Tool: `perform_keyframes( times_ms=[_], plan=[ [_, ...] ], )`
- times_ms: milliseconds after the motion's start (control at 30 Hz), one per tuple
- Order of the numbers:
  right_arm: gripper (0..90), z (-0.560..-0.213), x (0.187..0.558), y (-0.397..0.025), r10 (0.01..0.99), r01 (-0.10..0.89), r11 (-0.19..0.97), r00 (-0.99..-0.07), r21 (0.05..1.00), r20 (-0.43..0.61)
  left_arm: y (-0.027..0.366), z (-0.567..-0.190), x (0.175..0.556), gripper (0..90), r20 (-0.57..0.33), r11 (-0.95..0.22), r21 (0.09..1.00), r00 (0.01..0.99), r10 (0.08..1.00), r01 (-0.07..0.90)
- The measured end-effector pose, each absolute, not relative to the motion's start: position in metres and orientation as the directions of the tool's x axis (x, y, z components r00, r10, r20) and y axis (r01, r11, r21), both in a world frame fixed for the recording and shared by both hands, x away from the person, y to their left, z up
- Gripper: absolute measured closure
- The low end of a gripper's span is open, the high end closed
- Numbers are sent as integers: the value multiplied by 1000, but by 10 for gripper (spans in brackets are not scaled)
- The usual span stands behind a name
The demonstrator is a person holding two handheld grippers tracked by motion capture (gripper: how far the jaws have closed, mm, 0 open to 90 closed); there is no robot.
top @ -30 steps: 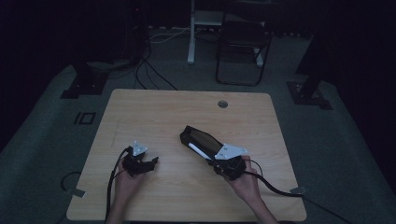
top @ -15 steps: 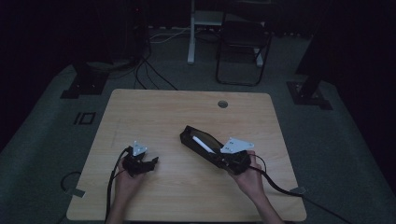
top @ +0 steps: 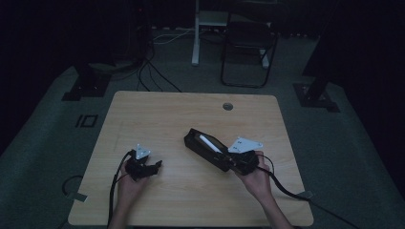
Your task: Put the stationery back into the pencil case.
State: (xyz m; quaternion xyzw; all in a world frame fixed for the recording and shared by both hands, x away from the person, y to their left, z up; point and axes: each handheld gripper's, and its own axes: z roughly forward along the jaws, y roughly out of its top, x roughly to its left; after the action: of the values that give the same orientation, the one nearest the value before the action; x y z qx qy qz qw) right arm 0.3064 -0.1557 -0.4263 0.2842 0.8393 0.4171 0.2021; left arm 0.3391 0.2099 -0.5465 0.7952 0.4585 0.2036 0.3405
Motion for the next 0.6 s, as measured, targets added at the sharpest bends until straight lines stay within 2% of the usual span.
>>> perform_keyframes(
  times_ms=[600],
  plan=[
    [786,-417,315,-159,658,300,481,-744,824,-113,210,-546,339,338,11,-348,728,497,868,591]
  ],
)
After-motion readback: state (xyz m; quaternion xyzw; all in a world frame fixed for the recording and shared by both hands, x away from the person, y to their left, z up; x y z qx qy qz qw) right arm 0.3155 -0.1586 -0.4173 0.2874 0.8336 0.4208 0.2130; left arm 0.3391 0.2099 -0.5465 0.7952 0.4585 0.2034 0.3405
